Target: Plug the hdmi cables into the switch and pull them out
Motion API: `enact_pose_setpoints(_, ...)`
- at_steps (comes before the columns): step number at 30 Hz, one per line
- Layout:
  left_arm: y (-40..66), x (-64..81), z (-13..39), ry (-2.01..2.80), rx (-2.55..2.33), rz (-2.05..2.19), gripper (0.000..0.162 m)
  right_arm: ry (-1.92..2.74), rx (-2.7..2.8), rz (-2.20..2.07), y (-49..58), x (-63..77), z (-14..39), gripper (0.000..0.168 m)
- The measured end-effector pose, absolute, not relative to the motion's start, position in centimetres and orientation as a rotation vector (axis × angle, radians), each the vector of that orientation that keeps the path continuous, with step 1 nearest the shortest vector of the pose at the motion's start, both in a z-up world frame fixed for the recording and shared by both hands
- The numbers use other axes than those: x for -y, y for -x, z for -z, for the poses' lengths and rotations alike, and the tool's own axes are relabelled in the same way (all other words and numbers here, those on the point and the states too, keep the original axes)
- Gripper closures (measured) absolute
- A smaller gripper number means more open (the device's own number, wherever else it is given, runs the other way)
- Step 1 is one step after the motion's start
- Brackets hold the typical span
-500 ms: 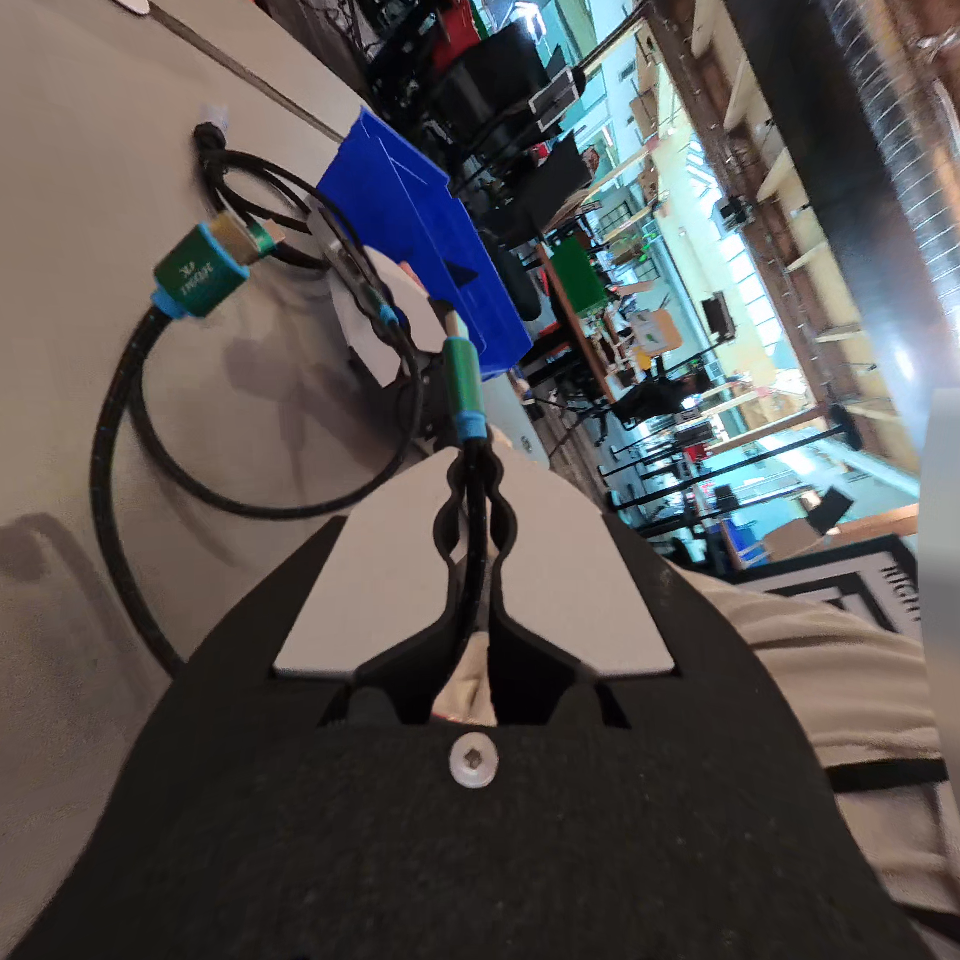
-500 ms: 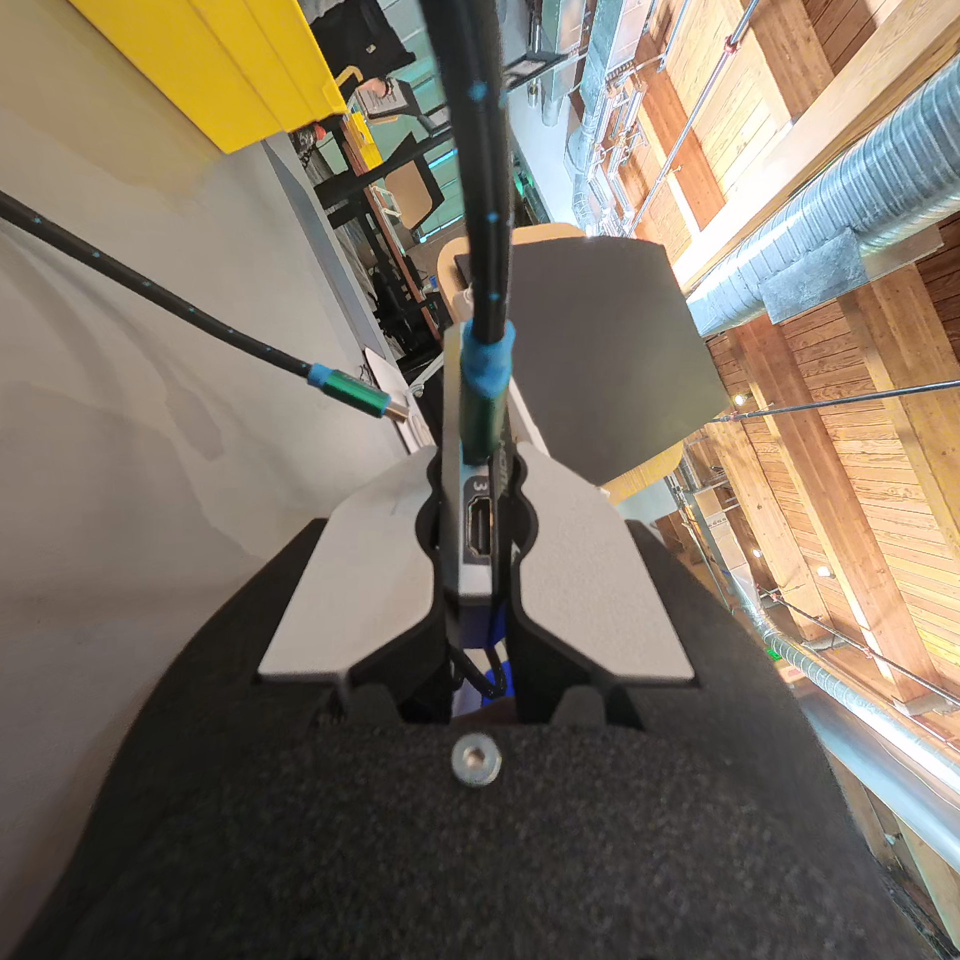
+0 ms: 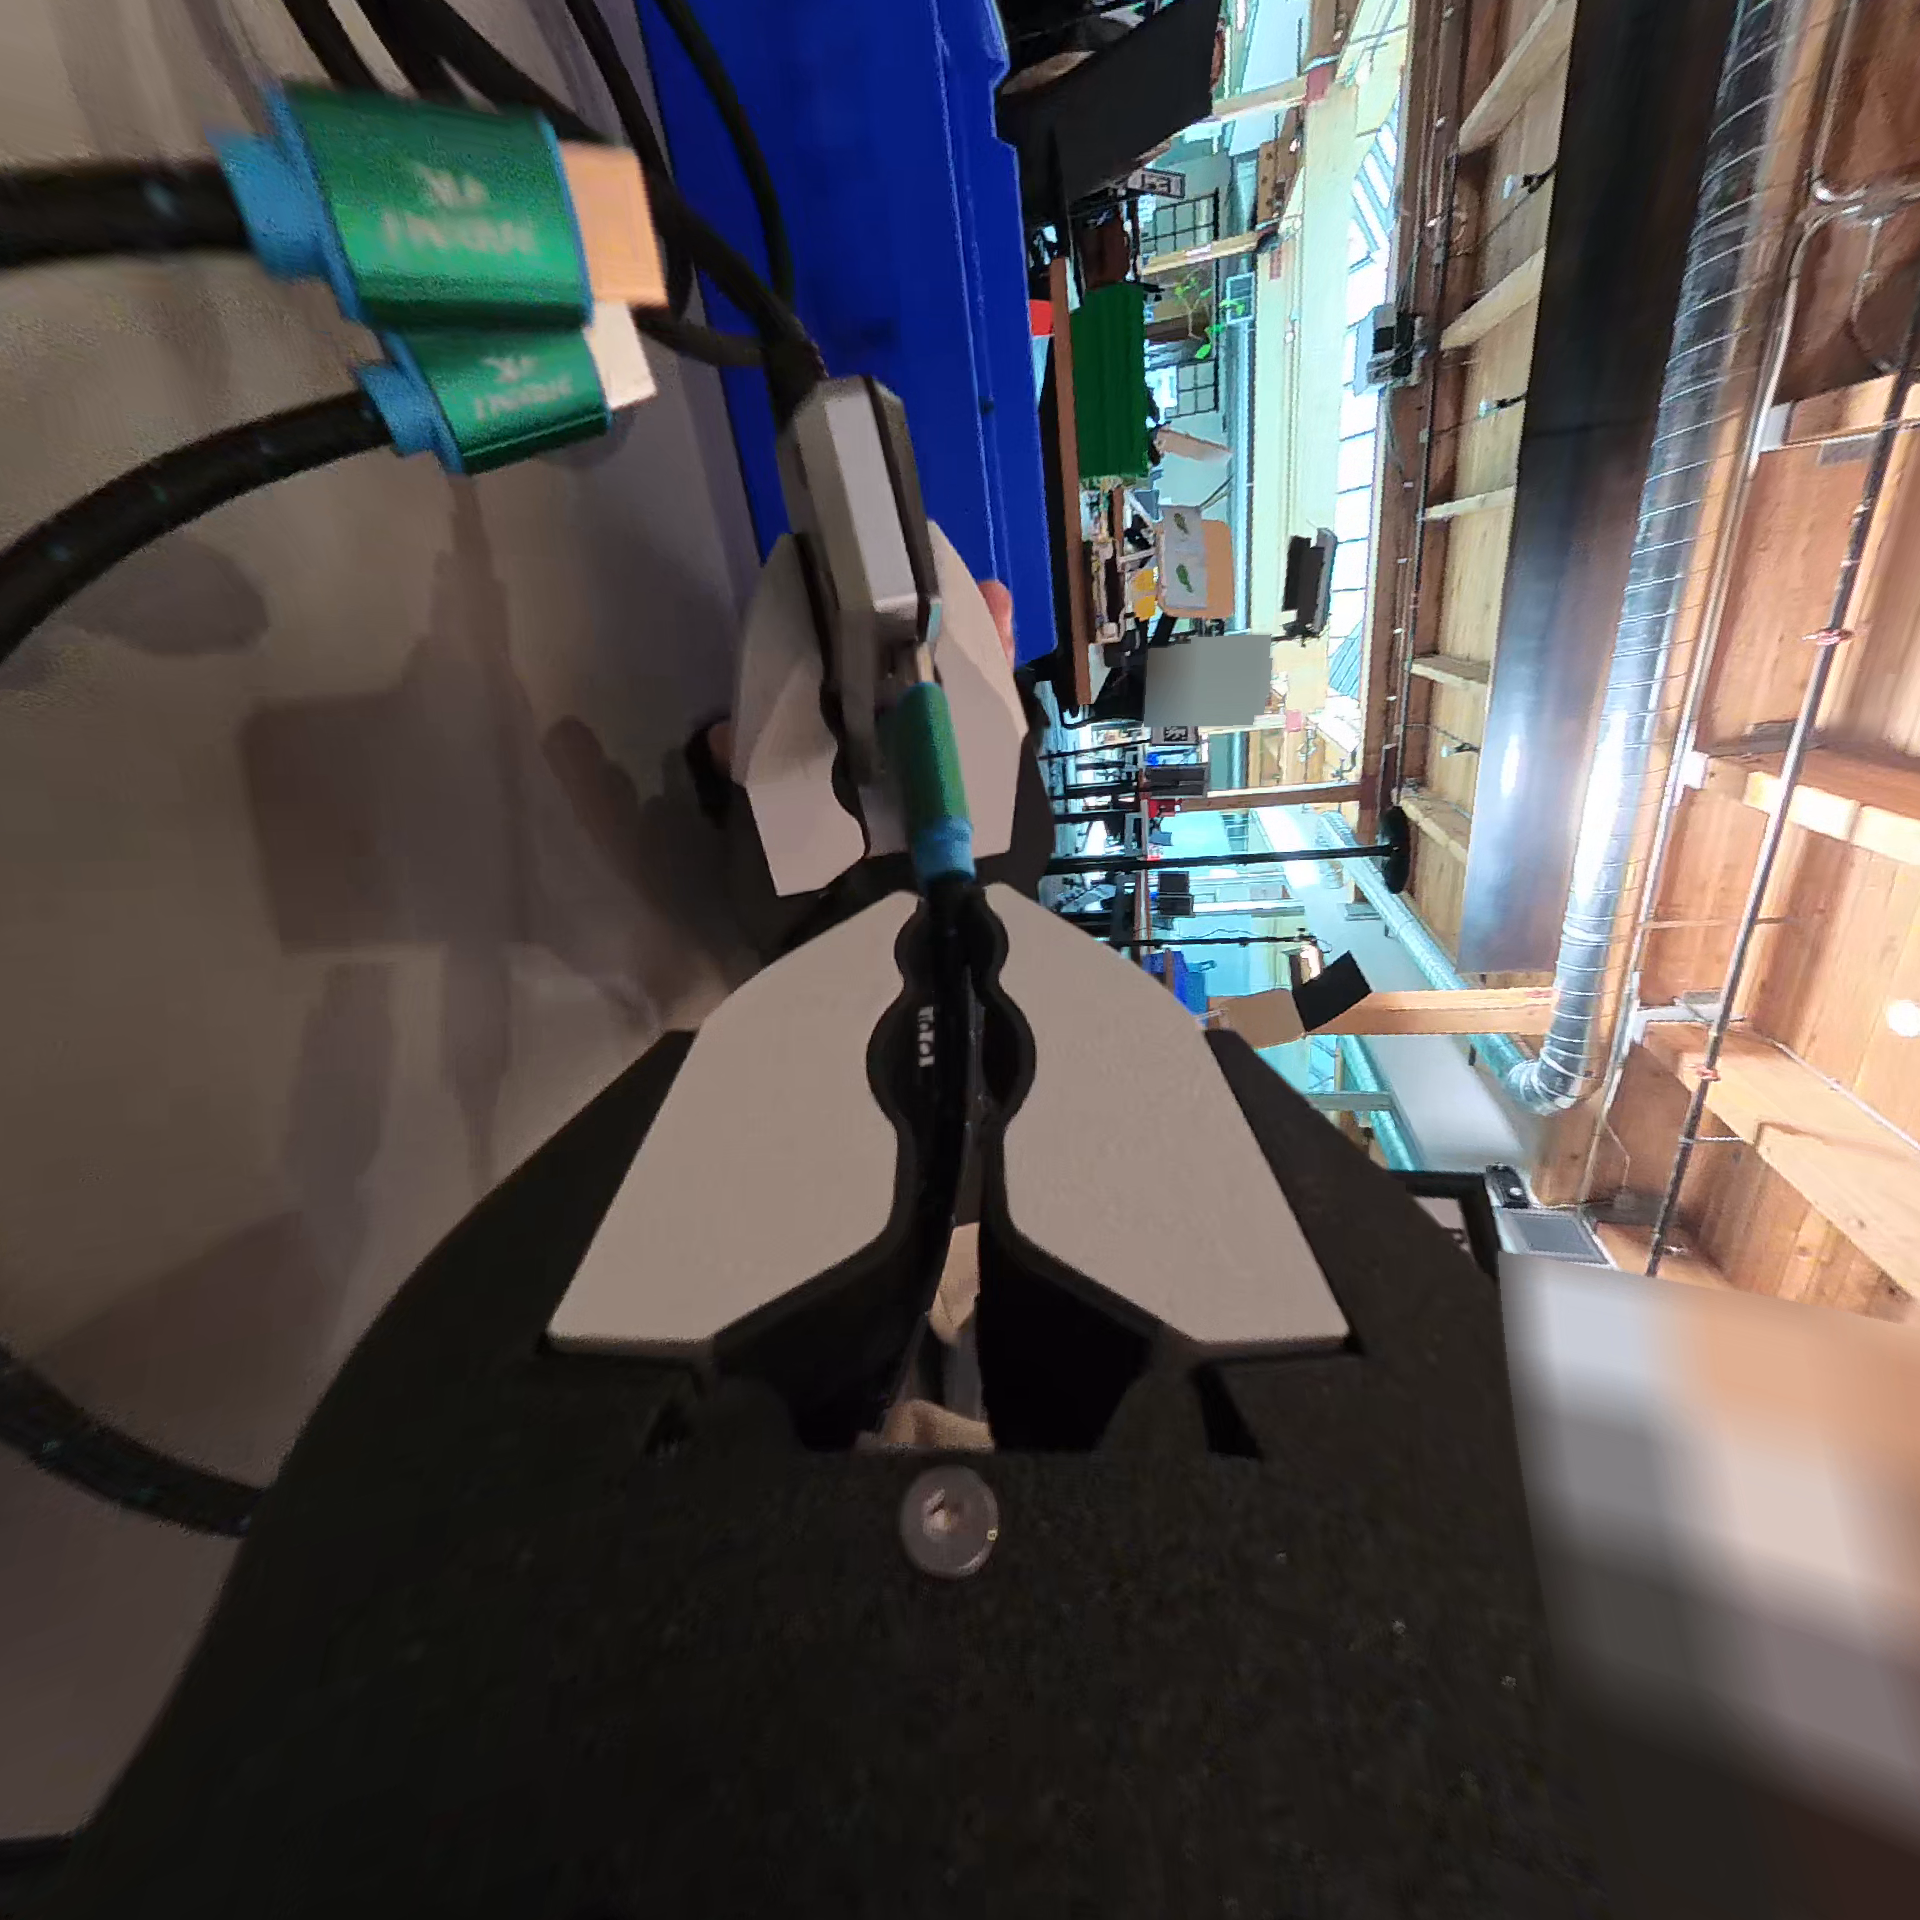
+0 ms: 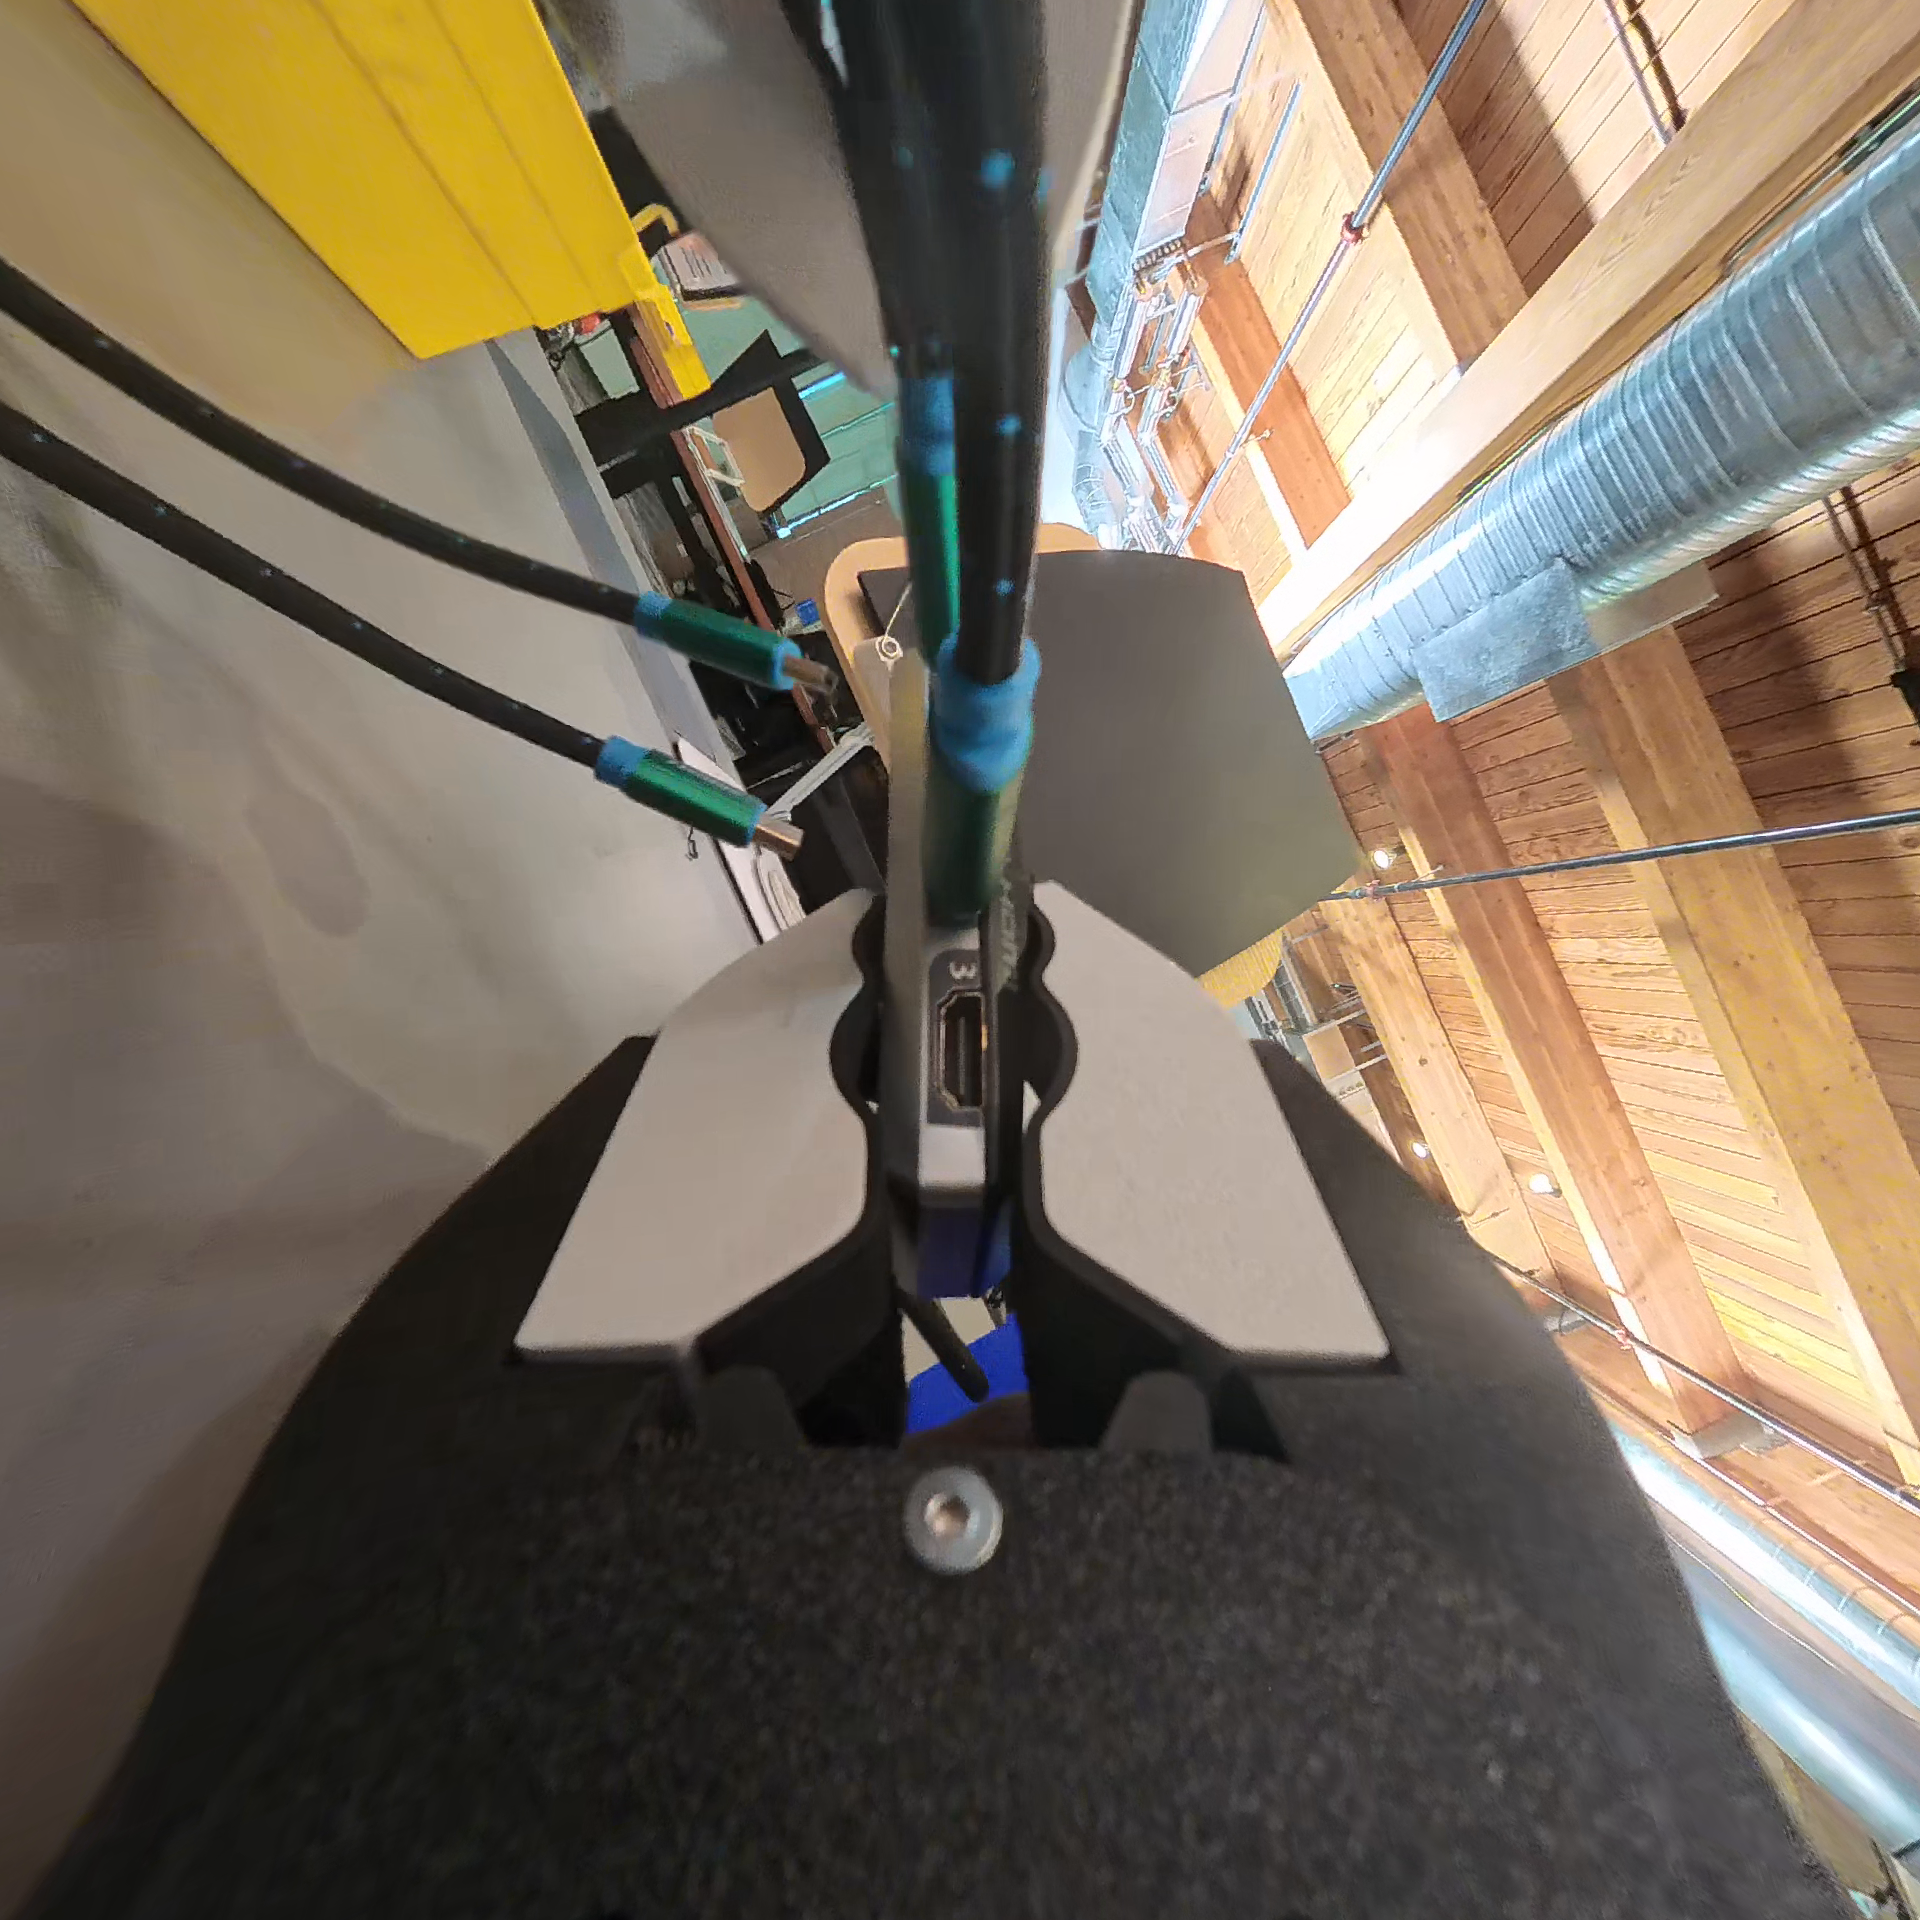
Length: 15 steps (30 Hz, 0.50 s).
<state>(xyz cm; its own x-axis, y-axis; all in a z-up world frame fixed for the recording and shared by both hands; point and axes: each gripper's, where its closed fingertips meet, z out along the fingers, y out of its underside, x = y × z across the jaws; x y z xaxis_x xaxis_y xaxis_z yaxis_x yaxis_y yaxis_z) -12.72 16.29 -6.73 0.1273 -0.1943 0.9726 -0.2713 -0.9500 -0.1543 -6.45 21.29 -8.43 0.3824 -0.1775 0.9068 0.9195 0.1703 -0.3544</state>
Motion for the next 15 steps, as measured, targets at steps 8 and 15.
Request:
enact_pose_setpoints(8,12.33,-16.53,6.81,-2.188,0.341,-2.085,0.156,1.13,0.826,0.93,6.14,-21.47,8.29,0.146)
enact_pose_setpoints(15,12.05,-16.35,6.93,-2.057,0.258,-2.151,0.157,1.137,0.825,0.933,6.05,-21.57,8.34,0.146)
